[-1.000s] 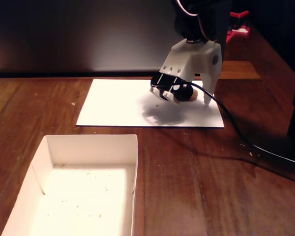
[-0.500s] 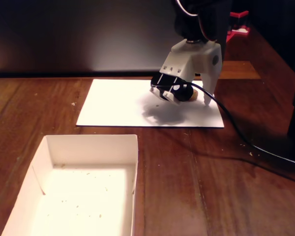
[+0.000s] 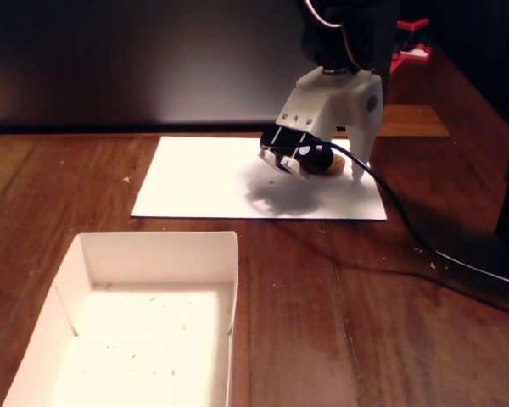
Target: Grasp a mini cookies block and put it in the white box.
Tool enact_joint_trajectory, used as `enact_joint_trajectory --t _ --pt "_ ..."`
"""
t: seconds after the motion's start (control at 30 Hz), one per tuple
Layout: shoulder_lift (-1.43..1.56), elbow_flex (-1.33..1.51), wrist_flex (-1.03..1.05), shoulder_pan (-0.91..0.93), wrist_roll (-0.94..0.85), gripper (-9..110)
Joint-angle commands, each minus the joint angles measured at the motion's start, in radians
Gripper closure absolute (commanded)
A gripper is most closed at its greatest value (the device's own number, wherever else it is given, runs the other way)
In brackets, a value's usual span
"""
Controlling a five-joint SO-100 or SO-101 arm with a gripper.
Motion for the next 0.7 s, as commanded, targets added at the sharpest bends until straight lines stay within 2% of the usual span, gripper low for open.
enact_joint_trajectory --t 0.0,0.5,0.67 --pt "0.014 -0.020 0.003 0.008 0.011 60" --pt "-0.009 -0.034 0.014 -0.003 0.018 60" --pt "-0.008 -0.035 0.012 0.002 0.015 63"
